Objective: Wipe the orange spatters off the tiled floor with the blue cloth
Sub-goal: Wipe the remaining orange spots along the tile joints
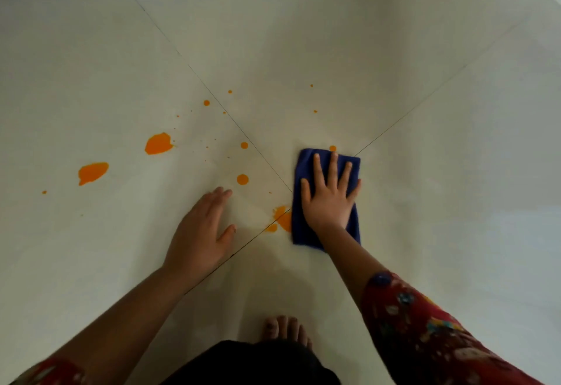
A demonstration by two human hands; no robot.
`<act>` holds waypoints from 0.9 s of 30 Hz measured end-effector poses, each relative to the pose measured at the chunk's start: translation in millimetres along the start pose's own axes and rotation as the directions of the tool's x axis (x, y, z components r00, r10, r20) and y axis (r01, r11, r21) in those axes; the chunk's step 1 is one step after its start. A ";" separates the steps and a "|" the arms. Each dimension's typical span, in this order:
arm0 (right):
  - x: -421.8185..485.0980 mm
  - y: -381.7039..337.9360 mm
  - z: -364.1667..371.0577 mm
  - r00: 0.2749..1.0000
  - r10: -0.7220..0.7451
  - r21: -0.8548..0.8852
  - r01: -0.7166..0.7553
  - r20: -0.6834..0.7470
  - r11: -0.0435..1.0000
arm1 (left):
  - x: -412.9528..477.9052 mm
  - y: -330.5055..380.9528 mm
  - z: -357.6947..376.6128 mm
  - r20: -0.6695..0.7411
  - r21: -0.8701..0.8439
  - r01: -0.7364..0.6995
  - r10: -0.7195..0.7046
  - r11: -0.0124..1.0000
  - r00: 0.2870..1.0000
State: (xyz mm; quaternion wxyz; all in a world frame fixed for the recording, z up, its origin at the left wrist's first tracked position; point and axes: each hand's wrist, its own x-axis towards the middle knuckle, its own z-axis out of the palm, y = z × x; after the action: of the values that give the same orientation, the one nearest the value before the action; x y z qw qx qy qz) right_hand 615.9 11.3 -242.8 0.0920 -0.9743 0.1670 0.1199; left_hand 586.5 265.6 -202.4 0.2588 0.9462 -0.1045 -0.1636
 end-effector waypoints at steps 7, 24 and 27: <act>-24.1 46.6 9.2 0.991 -0.122 -0.027 0.121 -0.053 0.992 | 25.4 4.1 18.1 -0.065 0.043 0.049 -0.046 0.998 0.997; 62.8 40.6 -17.4 0.993 0.075 0.052 -0.070 -0.094 0.996 | 38.6 -35.1 10.4 -0.136 0.115 0.114 -0.098 0.987 0.986; 99.8 -5.2 -21.5 0.992 0.094 0.077 -0.088 -0.080 0.993 | 44.8 -37.4 8.0 -0.141 0.134 0.111 -0.092 0.985 0.986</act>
State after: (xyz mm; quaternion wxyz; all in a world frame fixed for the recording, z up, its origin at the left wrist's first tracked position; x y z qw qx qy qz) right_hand 713.5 -18.9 -248.0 0.1151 -0.9657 0.2195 0.0771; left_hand 629.3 280.9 -240.0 0.1888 0.9751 -0.0498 -0.1047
